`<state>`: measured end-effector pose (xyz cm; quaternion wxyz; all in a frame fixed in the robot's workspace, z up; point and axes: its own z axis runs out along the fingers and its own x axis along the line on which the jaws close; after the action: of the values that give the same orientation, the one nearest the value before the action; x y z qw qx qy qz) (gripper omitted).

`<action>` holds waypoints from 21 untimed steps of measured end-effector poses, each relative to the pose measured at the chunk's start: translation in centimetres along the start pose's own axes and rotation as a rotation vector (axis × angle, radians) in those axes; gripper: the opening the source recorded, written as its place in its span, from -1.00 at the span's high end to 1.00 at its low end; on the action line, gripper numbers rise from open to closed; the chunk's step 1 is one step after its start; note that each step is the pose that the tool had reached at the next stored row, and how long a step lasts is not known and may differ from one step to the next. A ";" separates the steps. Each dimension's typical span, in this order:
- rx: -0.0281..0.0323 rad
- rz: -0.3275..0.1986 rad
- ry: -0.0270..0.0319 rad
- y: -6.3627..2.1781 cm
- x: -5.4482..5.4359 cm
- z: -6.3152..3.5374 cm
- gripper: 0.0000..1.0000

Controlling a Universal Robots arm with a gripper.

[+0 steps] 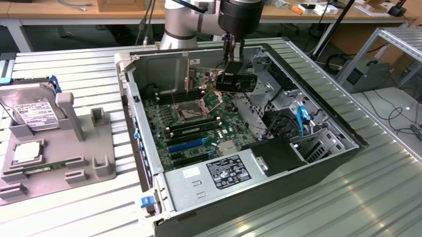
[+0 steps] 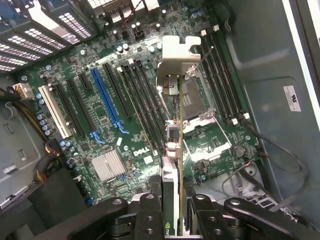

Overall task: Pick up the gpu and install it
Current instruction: 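Insert the gpu into the slot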

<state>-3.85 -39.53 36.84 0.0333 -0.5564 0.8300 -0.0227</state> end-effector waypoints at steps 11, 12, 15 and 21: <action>-0.0029 -0.095 -0.0071 0.00 0.0 0.00 0.47; -0.0031 -0.103 -0.0078 0.00 0.0 0.00 0.47; -0.0043 -0.141 -0.0106 0.00 0.0 0.00 0.47; -0.0065 -0.216 -0.0162 0.00 0.0 0.00 0.47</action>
<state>-3.85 -39.53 36.84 0.0356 -0.6429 0.7649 -0.0190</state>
